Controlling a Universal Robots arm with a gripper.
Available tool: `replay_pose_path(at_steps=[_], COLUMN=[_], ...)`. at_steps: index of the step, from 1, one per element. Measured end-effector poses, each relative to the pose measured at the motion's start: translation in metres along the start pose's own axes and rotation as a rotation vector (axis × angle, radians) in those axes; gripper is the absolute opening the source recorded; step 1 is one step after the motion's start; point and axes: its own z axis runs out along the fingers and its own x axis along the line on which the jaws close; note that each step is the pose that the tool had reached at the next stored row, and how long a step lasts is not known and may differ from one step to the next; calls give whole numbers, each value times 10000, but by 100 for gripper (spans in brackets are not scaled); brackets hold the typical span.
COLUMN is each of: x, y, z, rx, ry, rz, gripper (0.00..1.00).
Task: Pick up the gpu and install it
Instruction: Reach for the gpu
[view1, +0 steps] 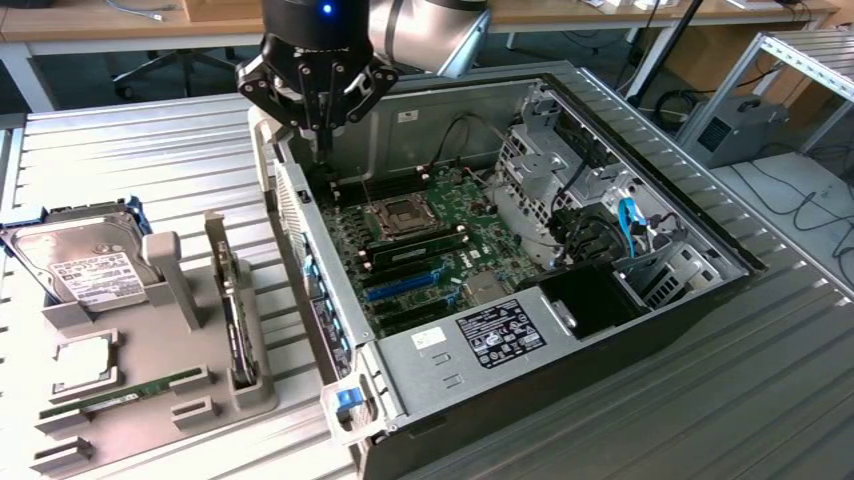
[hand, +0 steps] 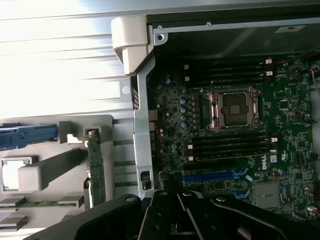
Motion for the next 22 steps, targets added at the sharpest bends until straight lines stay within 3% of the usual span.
replay_pose_path(at_steps=[22], x=[48], y=[-4], z=[6], rx=[0], ry=[0], rz=[0], gripper=[11])
